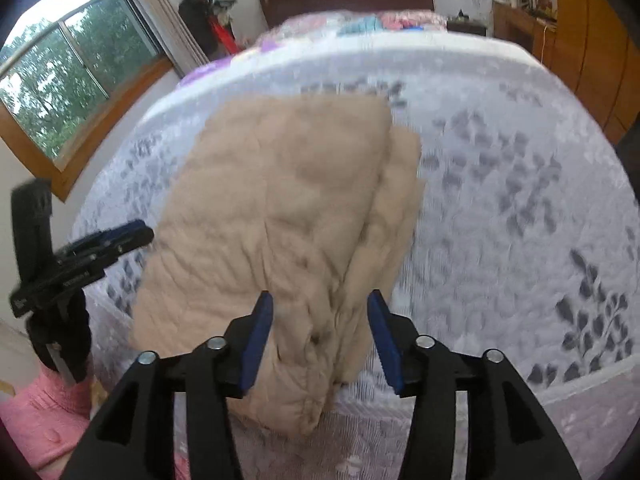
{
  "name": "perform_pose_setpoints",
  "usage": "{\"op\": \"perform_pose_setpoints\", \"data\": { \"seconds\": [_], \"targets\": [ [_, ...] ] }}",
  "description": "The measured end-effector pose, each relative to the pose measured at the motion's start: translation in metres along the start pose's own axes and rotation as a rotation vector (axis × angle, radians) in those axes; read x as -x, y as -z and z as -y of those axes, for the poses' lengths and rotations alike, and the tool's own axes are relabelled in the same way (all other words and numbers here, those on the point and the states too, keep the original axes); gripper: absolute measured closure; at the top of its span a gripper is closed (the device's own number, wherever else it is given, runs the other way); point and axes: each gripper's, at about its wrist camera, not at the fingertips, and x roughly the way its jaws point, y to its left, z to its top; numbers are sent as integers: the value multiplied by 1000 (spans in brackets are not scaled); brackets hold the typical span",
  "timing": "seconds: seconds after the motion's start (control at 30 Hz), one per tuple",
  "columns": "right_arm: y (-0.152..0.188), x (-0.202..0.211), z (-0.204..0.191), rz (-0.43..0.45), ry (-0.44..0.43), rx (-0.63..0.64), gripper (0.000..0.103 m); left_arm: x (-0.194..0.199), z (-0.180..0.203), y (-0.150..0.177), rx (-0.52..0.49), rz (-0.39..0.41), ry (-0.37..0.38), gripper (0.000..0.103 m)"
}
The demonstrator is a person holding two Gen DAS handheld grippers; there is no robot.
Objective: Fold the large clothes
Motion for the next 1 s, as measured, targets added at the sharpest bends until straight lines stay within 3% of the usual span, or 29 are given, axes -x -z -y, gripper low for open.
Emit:
{"op": "perform_pose_setpoints", "data": {
  "seconds": [0.1,0.33,0.43,0.6,0.67,0.83,1.0],
  "targets": [
    [-27,0,5,7,-32,-10,48,2,-5,-12,19,12,-5,55],
    [-83,-59,37,-92,-52,-100,48,-20,-6,-32,44,-30,-21,56],
    [-89,-75,41,-112,-86,-117,49,-33,-6,-36,43,-50,-26,59],
    [-90,-74,42,-72,-88,-102,81,-46,-1,-41,30,-64,-17,66],
    [-89,-68,44,-52,-113,-109,86,-48,6,-42,8,-67,-22,67],
    [-77,-64,53,-34,-71,-124,88,-55,23,-40,-46,-73,-37,67],
    [-66,-88,65,-68,-65,-151,85,-70,29,-34,-87,-97,-44,67]
  ]
}}
